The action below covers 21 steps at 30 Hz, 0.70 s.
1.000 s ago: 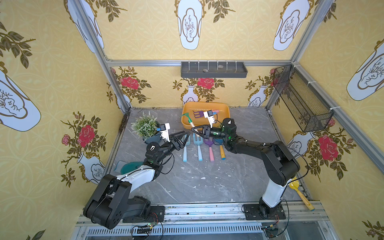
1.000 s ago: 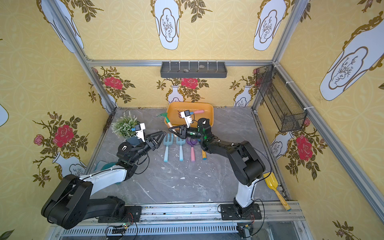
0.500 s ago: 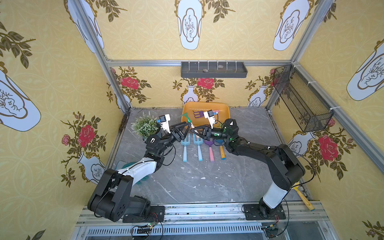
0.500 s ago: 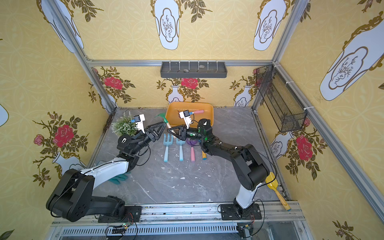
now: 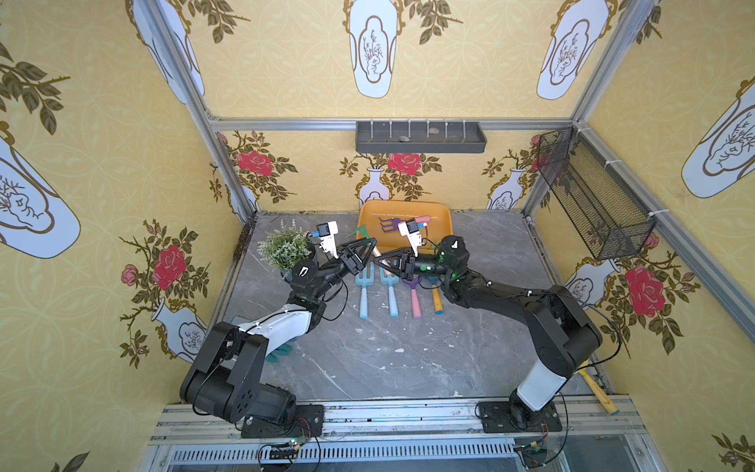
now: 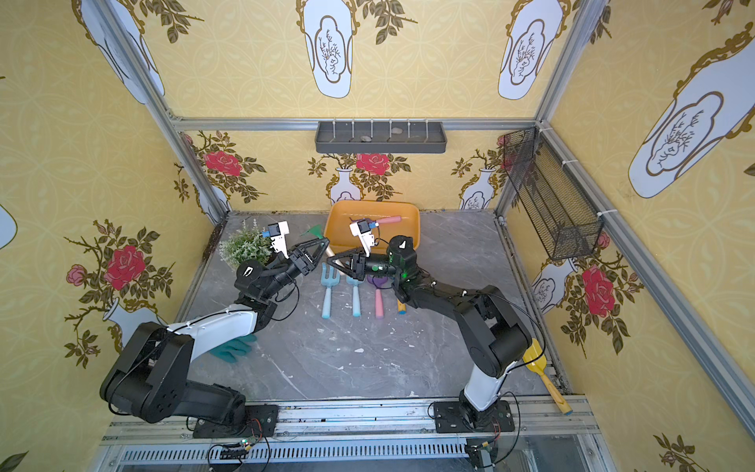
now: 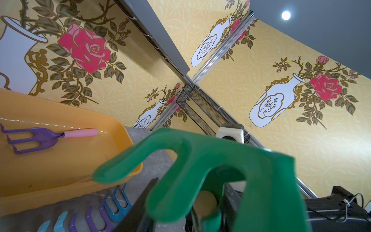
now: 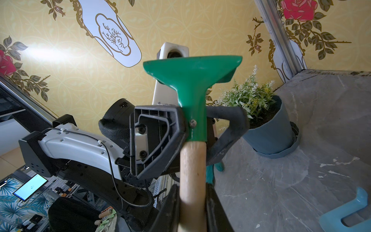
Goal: Take the hand rake out of the storage box
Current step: Place the rake at the center of the board.
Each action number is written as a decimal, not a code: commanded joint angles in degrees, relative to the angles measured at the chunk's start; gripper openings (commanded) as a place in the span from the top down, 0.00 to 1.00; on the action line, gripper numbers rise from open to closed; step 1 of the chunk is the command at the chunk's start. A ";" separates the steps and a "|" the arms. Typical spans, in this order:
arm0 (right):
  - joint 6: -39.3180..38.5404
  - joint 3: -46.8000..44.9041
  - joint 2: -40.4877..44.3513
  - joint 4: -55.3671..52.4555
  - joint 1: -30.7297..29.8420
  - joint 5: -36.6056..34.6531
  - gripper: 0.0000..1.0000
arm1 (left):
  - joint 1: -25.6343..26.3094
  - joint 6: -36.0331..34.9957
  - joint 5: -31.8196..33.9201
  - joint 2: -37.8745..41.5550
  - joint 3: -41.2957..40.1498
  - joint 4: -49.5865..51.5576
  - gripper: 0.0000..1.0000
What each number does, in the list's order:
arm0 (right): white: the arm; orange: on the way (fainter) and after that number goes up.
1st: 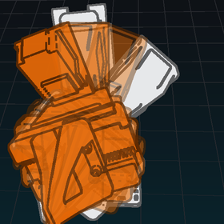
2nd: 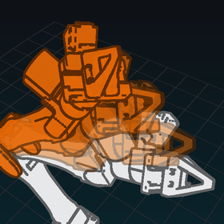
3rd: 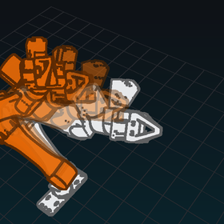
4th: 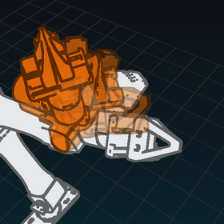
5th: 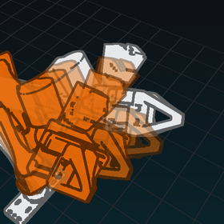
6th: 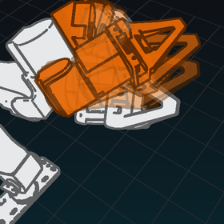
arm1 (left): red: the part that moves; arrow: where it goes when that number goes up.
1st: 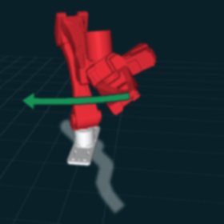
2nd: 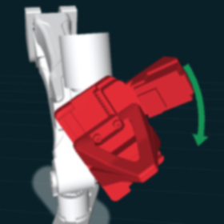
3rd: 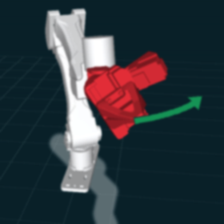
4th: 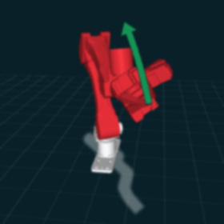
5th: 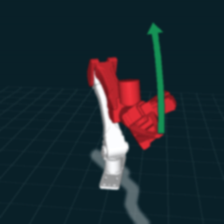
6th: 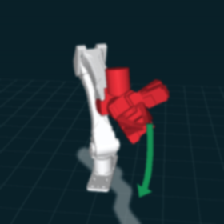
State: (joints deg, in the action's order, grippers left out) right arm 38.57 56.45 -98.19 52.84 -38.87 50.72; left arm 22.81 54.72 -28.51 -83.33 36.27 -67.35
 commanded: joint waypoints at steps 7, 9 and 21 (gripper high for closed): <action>0.27 -0.50 -0.15 6.14 -0.04 1.50 1.00 | -0.04 1.39 -1.40 -1.63 0.11 -6.57 0.73; 0.28 -0.25 -0.34 5.84 0.09 1.27 0.95 | -0.05 1.04 -1.38 -1.12 -0.29 -6.56 0.77; -5.21 -1.63 4.02 -5.65 2.37 -5.87 0.33 | 0.23 -6.20 8.86 13.76 -3.28 25.40 0.99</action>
State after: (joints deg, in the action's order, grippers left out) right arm 36.64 55.35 -96.31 50.59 -37.43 48.25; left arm 22.83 53.17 -24.45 -73.32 32.99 -57.36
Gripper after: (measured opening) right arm 0.677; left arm 0.234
